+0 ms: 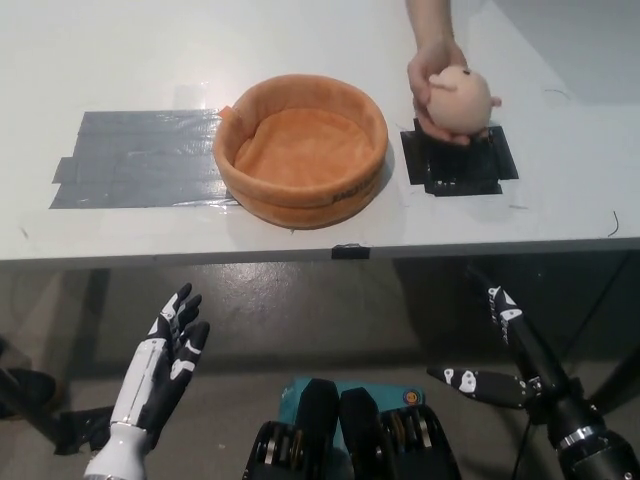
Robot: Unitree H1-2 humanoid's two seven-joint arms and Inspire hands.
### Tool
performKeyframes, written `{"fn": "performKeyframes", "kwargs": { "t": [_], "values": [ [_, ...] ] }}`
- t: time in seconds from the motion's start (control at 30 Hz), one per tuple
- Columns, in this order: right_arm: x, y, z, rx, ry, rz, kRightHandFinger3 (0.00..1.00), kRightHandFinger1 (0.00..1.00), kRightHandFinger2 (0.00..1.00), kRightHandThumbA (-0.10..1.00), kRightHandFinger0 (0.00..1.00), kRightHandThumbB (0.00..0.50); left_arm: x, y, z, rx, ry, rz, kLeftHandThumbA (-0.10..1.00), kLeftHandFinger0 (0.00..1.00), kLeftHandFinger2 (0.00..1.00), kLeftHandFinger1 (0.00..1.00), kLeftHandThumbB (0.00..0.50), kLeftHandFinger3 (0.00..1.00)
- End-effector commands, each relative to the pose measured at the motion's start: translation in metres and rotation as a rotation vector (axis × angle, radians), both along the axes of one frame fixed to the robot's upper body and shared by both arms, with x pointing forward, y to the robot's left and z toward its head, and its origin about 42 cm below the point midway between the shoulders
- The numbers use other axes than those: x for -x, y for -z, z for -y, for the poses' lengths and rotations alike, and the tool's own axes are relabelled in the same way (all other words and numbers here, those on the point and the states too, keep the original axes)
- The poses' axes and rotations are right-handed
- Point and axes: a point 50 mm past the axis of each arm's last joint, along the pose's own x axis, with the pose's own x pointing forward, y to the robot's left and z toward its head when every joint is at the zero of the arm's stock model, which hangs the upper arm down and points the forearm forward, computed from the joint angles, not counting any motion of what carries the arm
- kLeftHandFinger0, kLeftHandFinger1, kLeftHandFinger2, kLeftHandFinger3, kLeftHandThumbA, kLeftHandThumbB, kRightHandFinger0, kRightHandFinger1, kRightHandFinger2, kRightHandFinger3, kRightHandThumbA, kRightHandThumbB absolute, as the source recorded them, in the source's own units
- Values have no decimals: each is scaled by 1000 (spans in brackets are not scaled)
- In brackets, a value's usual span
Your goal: A person hands a emotional support dumpling to the robot which it grabs with its right hand and places in the soft place kept infront of it in the centre of the desk
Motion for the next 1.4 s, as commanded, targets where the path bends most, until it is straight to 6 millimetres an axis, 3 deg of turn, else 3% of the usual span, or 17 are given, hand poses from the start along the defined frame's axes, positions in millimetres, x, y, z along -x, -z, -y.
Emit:
{"fn": "performKeyframes", "kwargs": {
  "t": [0.0, 0.1, 0.33, 0.43, 0.57, 0.6, 0.67, 0.73, 0.77, 0.8, 1.03, 1.13, 1.27, 1.37],
  "values": [
    [4, -15, 1, 9, 24, 110, 1000, 1000, 1000, 973, 1000, 252, 3, -10, 2, -10, 26, 58, 843, 1000, 1000, 1000, 35, 1000],
    [8, -22, 8, 10, 74, 143, 1000, 1000, 1000, 1000, 1000, 275, 2, -9, 5, -10, 32, 52, 838, 1000, 1000, 1000, 37, 1000],
    [1, -76, 22, 60, 203, 296, 1000, 1000, 1000, 994, 1000, 267, 4, -6, 4, -21, 34, 44, 847, 1000, 1000, 1000, 30, 1000],
    [-26, -124, 31, 109, 237, 389, 1000, 1000, 1000, 994, 1000, 288, 6, -4, 5, -18, 37, 38, 838, 1000, 1000, 1000, 27, 1000],
    [-49, -162, 34, 144, 238, 416, 1000, 1000, 1000, 970, 1000, 264, 4, -4, 5, -13, 31, 43, 829, 1000, 1000, 1000, 24, 1000],
    [-64, -177, 33, 176, 234, 415, 1000, 1000, 1000, 960, 1000, 266, 5, -4, 5, -9, 29, 37, 827, 1000, 1000, 1000, 24, 1000],
    [-80, -190, 32, 217, 227, 407, 1000, 1000, 1000, 977, 1000, 262, 4, -4, 5, -10, 30, 42, 826, 1000, 1000, 1000, 20, 1000],
    [-109, -209, 28, 284, 222, 384, 1000, 1000, 1000, 996, 1000, 293, 4, -5, 5, -12, 31, 42, 838, 1000, 1000, 1000, 34, 1000],
    [-119, -215, 24, 312, 216, 388, 1000, 1000, 1000, 997, 1000, 286, 4, -5, 5, -12, 31, 45, 841, 1000, 1000, 1000, 33, 1000],
    [-121, -217, 23, 316, 216, 389, 1000, 1000, 1000, 997, 1000, 286, 4, -5, 5, -12, 30, 46, 841, 1000, 1000, 1000, 33, 1000],
    [-186, -252, -2, 400, 204, 300, 1000, 1000, 1000, 941, 1000, 321, 3, -7, 6, -15, 29, 50, 839, 1000, 1000, 1000, 33, 1000],
    [-206, -255, -8, 426, 198, 260, 1000, 1000, 1000, 964, 1000, 341, 3, -7, 6, -9, 30, 52, 842, 1000, 1000, 1000, 34, 1000],
    [-229, -254, -18, 406, 192, 171, 1000, 1000, 1000, 907, 1000, 347, 2, -9, 6, -17, 30, 56, 846, 1000, 1000, 1000, 34, 1000],
    [-240, -251, -23, 424, 177, 128, 1000, 1000, 1000, 949, 1000, 358, 0, -11, 6, -8, 27, 54, 846, 1000, 1000, 1000, 44, 1000]
  ]
}}
